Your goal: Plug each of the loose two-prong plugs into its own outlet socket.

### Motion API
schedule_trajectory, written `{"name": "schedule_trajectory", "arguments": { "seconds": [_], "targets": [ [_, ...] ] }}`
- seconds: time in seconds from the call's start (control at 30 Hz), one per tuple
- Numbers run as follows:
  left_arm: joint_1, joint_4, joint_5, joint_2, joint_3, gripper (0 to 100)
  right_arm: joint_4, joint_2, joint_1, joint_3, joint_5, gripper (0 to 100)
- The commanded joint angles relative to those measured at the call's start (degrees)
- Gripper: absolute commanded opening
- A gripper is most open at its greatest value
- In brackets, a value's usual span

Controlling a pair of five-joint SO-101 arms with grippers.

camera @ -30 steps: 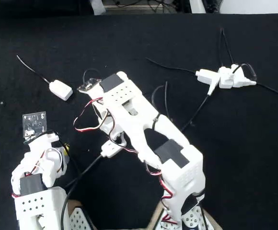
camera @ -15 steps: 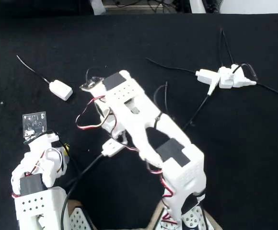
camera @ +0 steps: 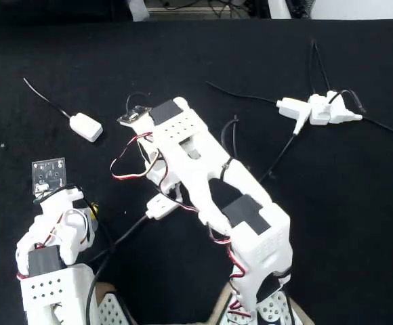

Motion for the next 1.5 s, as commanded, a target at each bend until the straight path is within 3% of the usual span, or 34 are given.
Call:
{"name": "schedule_trajectory", "arguments": {
  "seconds": [0.0, 0.8, 0.93, 1.23, 1.47],
  "targets": [
    [-0.66, 0.00, -0.44, -0.62, -0.75, 21, -1.67, 1.63, -1.67, 0.31, -1.49, 1.0],
    [-0.75, 0.00, -0.44, -0.62, -0.84, 21, -6.59, 4.35, -4.40, 0.13, -2.46, 1.2],
    [-0.75, 0.00, -0.44, -0.62, -0.84, 21, -7.30, 1.80, -5.71, 0.66, -1.49, 10.3],
    [-0.75, 0.00, -0.44, -0.62, -0.84, 21, -7.38, -11.38, -8.88, 3.47, 10.11, 12.9],
    [-0.75, 0.00, -0.44, -0.62, -0.84, 21, -7.65, -17.71, -6.59, 6.11, 39.91, 13.2]
  ]
}}
